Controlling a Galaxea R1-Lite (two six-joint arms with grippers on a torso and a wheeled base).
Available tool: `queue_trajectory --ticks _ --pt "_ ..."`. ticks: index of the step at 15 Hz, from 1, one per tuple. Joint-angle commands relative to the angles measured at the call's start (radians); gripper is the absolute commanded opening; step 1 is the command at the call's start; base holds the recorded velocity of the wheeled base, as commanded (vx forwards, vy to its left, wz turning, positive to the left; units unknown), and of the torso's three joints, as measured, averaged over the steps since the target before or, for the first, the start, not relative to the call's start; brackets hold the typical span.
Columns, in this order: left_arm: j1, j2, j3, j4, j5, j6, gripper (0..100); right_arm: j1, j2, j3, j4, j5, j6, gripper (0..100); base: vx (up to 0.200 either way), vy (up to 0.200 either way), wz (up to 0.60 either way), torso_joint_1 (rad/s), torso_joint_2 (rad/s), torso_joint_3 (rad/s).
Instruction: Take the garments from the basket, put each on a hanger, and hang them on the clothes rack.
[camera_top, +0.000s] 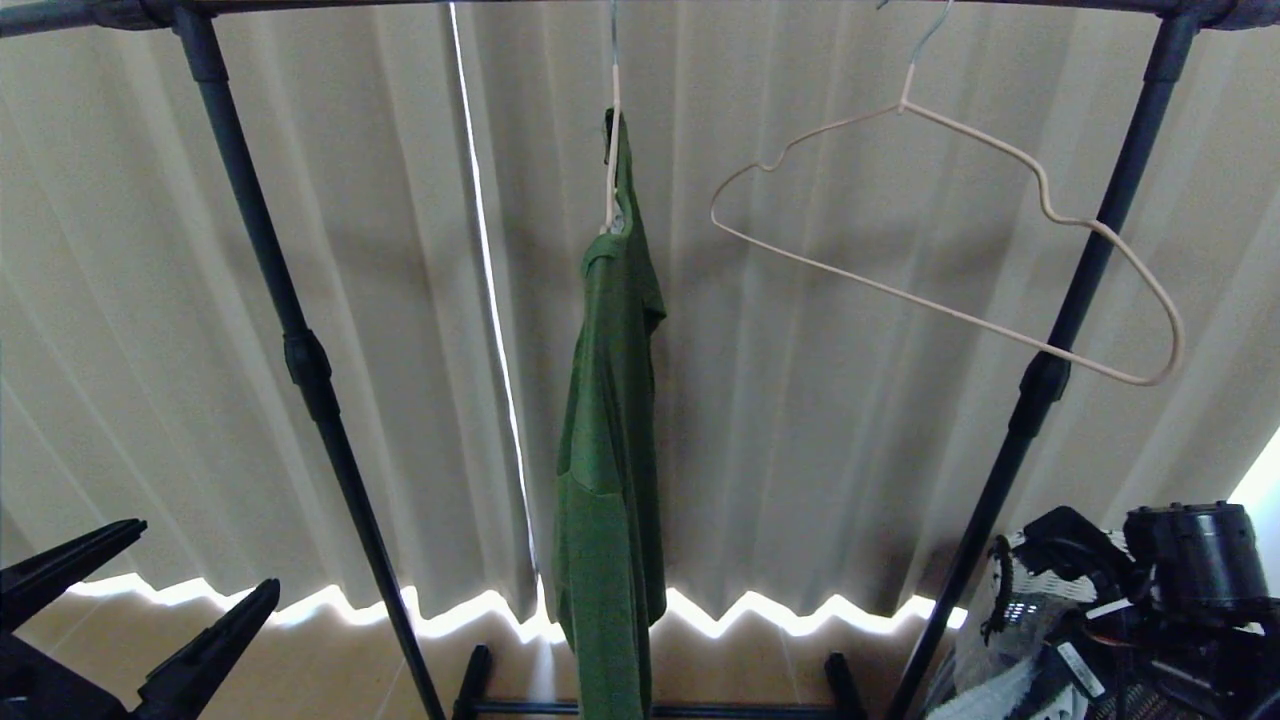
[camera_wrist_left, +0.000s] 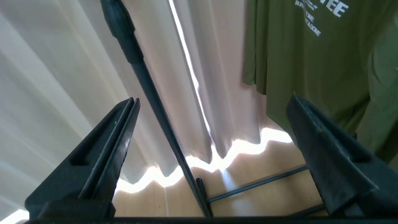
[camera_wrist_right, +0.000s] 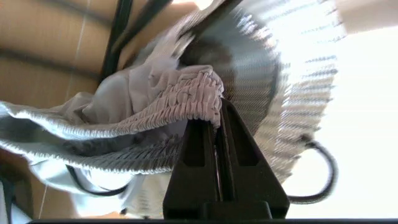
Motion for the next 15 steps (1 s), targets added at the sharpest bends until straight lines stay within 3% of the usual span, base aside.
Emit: queue_trajectory --ticks 1,3,8,15 --pt "-0.019 -0.001 0.009 0.0 0.0 0.002 100 0.003 -0.223 -0.021 -0.001 0.003 -0.031 0 0.0 0.0 0.0 0.0 0.0 0.0" --pt "-0.039 -0.007 0.009 0.0 0.002 0.0 100 0.009 -0.301 -0.053 0.0 0.004 -0.036 0 0.0 0.0 0.0 0.0 0.0 0.0" --pt "-0.036 -0.007 0.015 0.0 0.003 -0.001 100 0.044 -0.328 -0.093 -0.012 0.006 -0.033 0 0.0 0.0 0.0 0.0 0.0 0.0" --pt "-0.036 -0.007 0.015 0.0 0.003 0.0 100 0.048 -0.329 -0.102 -0.009 0.029 -0.033 0 -0.2 0.0 0.0 0.0 0.0 0.003"
